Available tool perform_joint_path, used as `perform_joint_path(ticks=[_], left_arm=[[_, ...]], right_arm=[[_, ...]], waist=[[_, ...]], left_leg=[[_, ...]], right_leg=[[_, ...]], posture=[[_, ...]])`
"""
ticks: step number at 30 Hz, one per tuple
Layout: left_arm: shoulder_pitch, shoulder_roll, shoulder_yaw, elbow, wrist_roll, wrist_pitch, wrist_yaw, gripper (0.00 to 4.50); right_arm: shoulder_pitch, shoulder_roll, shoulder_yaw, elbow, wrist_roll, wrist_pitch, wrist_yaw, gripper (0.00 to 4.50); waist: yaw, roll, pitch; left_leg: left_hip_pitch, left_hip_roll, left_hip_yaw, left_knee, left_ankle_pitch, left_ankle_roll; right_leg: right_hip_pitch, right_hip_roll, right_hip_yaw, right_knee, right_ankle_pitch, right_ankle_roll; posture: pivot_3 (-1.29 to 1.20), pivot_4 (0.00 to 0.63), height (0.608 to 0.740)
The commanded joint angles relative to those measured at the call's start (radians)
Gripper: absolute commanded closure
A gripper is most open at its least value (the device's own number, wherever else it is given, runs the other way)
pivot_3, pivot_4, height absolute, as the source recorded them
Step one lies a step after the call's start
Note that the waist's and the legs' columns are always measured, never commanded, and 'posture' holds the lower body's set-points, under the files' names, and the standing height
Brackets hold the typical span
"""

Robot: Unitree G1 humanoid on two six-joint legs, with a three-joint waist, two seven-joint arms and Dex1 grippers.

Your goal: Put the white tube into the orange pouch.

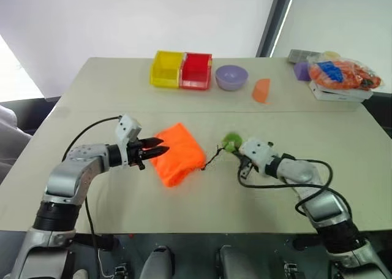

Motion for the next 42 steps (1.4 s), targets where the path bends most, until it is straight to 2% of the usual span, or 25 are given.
perform_joint_path(ticks=[1,11,18,24,27,30,31,38,42], left_arm=[[-0.038,-0.012,0.001,0.002,-0.004,-0.034,-0.014,2.66],[-0.079,-0.055,-0.055,0.056,0.018,-0.057,-0.047,2.66],[-0.076,-0.079,-0.104,0.041,0.032,-0.067,-0.07,2.66],[-0.155,-0.163,-0.155,0.091,0.038,-0.078,-0.087,2.66],[-0.27,-0.229,-0.193,0.2,0.027,-0.073,-0.156,1.82],[-0.349,-0.271,-0.22,0.309,0.07,-0.117,-0.177,0.32],[-0.388,-0.294,-0.24,0.374,0.097,-0.144,-0.184,0.04],[-0.484,-0.359,-0.332,0.644,0.239,-0.314,-0.269,0.04],[-0.506,-0.374,-0.325,0.723,0.268,-0.349,-0.294,0.04]], right_arm=[[0.0,-0.006,-0.125,-0.143,0.085,0.071,-0.011,4.43],[-0.001,0.01,-0.276,-0.217,0.212,0.181,-0.054,4.43],[0.04,-0.01,-0.268,-0.193,0.201,0.171,-0.07,4.43],[0.053,-0.001,-0.245,-0.19,0.202,0.16,-0.075,4.43],[0.052,0.005,-0.225,-0.19,0.203,0.153,-0.075,4.5],[0.047,0.008,-0.215,-0.19,0.206,0.15,-0.077,4.5],[0.045,0.01,-0.211,-0.191,0.206,0.149,-0.08,4.5],[0.036,0.018,-0.202,-0.223,0.211,0.158,-0.097,4.5],[0.037,0.018,-0.206,-0.26,0.223,0.171,-0.107,4.5]], waist=[[0.0,0.0,0.0],[-0.001,0.0,0.0],[-0.001,0.0,0.0],[0.001,0.0,0.0],[0.002,0.0,0.0],[-0.002,0.0,0.0],[-0.003,0.0,0.0],[-0.004,0.0,0.0],[-0.001,0.0,0.0]], left_leg=[[0.0,0.0,0.0,0.001,0.0,0.0],[0.0,0.0,0.0,0.002,0.0,0.0],[0.0,0.0,0.0,0.003,0.0,0.0],[0.0,0.0,0.0,0.004,0.0,0.0],[0.0,0.0,0.0,0.005,0.0,0.0],[0.0,0.0,0.0,0.005,0.0,0.0],[0.0,0.0,0.0,0.005,0.0,0.0],[0.0,0.0,0.0,0.004,-0.001,0.001],[-0.001,0.0,-0.001,0.004,-0.001,0.001]], right_leg=[[0.0,0.0,0.0,0.001,0.0,0.0],[0.0,0.0,0.0,0.004,0.0,0.0],[0.0,0.0,0.0,0.004,0.0,0.0],[0.0,0.0,0.0,0.004,0.0,0.0],[0.001,0.0,0.0,0.004,0.0,0.0],[0.001,0.0,0.0,0.004,-0.002,0.002],[0.001,0.0,0.0,0.004,-0.002,0.002],[0.0,0.001,0.0,0.004,-0.001,0.002],[-0.001,0.001,0.0,0.004,-0.002,0.002]], posture=[[0.0,0.15,0.74],[0.0,0.15,0.74],[0.0,0.15,0.74],[0.0,0.15,0.74],[0.0,0.15,0.74],[0.0,0.15,0.74],[0.0,0.15,0.74],[0.0,0.15,0.74],[0.0,0.15,0.74]])
